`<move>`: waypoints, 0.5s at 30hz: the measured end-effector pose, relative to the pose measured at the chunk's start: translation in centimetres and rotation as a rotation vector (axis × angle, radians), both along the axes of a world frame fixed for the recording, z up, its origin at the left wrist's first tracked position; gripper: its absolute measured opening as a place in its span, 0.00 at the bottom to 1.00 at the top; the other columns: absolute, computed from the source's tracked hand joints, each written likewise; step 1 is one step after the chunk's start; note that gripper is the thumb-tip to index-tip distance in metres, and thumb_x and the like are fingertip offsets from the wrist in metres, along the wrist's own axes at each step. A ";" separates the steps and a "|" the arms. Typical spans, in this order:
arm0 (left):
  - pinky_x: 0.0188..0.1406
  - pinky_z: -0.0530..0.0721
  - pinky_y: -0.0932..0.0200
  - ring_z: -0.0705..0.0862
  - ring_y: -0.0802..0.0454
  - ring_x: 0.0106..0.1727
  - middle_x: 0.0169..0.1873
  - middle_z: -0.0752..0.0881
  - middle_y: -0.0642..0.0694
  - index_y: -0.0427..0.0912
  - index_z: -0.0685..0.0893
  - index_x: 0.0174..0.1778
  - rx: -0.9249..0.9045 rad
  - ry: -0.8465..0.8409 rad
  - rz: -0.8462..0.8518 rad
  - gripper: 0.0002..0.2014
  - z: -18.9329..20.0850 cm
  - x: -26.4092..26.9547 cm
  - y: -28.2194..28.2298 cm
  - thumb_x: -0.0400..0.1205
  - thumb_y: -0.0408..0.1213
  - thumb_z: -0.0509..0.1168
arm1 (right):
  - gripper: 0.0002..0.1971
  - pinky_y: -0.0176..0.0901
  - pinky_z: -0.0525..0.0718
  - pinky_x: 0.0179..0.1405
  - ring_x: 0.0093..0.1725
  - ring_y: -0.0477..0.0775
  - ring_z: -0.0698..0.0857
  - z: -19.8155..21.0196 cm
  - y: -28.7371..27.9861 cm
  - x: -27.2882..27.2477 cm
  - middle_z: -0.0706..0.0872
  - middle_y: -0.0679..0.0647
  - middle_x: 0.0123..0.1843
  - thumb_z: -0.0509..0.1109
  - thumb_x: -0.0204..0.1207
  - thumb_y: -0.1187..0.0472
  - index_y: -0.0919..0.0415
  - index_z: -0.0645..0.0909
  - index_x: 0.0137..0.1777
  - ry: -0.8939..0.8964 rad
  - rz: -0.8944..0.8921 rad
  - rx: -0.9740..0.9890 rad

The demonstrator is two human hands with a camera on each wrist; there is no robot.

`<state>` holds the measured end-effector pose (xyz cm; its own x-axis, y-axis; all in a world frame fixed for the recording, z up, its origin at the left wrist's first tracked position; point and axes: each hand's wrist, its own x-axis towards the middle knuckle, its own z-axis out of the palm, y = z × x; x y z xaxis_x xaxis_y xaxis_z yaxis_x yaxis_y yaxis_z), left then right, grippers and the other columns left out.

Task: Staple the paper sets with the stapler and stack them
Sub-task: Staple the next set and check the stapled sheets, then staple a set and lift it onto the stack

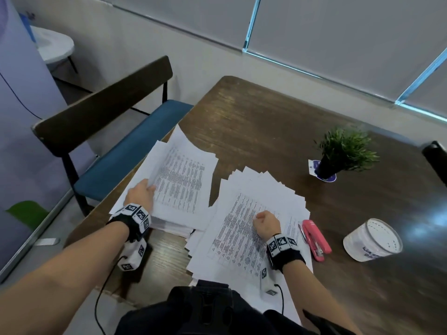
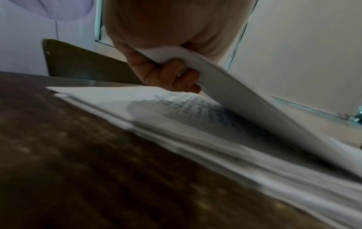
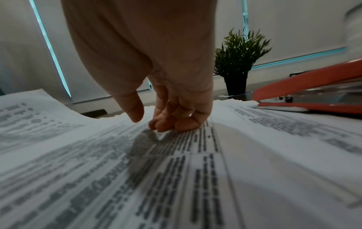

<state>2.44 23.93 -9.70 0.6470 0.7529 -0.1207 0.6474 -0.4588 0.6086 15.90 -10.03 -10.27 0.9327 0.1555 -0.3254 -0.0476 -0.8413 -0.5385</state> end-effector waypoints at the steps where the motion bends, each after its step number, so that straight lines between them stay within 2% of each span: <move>1: 0.46 0.81 0.46 0.80 0.37 0.43 0.43 0.84 0.35 0.39 0.81 0.59 0.021 0.020 0.018 0.14 -0.1 -0.2 0.4 0.88 0.45 0.58 | 0.13 0.42 0.79 0.53 0.56 0.57 0.83 -0.2 -0.1 0.0 0.85 0.54 0.52 0.67 0.81 0.59 0.63 0.78 0.63 -0.006 0.021 -0.012; 3: 0.49 0.80 0.44 0.82 0.34 0.48 0.47 0.85 0.33 0.40 0.79 0.62 0.075 0.078 0.038 0.17 0.1 -0.5 1.1 0.86 0.50 0.61 | 0.13 0.41 0.78 0.47 0.48 0.54 0.82 -0.4 -0.2 0.1 0.80 0.48 0.42 0.69 0.80 0.59 0.60 0.75 0.61 -0.008 0.045 -0.033; 6: 0.55 0.79 0.42 0.83 0.31 0.58 0.57 0.85 0.31 0.42 0.76 0.71 0.119 0.138 0.054 0.25 0.3 -0.5 1.8 0.83 0.53 0.66 | 0.12 0.41 0.76 0.39 0.45 0.52 0.80 -0.5 -0.2 0.3 0.77 0.48 0.40 0.70 0.79 0.58 0.58 0.72 0.58 -0.007 0.066 -0.061; 10: 0.52 0.80 0.45 0.84 0.34 0.57 0.55 0.86 0.35 0.43 0.78 0.69 0.139 0.176 0.085 0.23 0.1 -0.6 2.3 0.81 0.49 0.69 | 0.11 0.42 0.74 0.36 0.42 0.52 0.79 -0.4 -0.1 0.5 0.76 0.49 0.40 0.69 0.80 0.57 0.57 0.71 0.56 -0.003 0.076 -0.070; 13: 0.60 0.76 0.41 0.78 0.36 0.65 0.65 0.80 0.38 0.45 0.79 0.68 0.199 0.217 0.073 0.22 -0.2 -0.8 2.2 0.79 0.45 0.71 | 0.12 0.43 0.74 0.37 0.39 0.50 0.78 -0.3 0.0 0.4 0.76 0.49 0.39 0.69 0.80 0.56 0.57 0.71 0.56 0.002 0.083 -0.076; 15: 0.65 0.71 0.42 0.73 0.38 0.68 0.70 0.76 0.43 0.48 0.84 0.63 0.260 0.266 0.056 0.16 -0.5 -1.0 2.0 0.80 0.45 0.70 | 0.13 0.42 0.73 0.35 0.39 0.49 0.77 -0.2 0.0 0.3 0.76 0.49 0.41 0.70 0.79 0.54 0.57 0.70 0.56 0.002 0.091 -0.074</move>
<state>1.47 25.98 -10.16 0.5757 0.8138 -0.0793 0.7957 -0.5353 0.2833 16.23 -10.06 -10.46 0.9150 0.2151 -0.3414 0.0298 -0.8798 -0.4744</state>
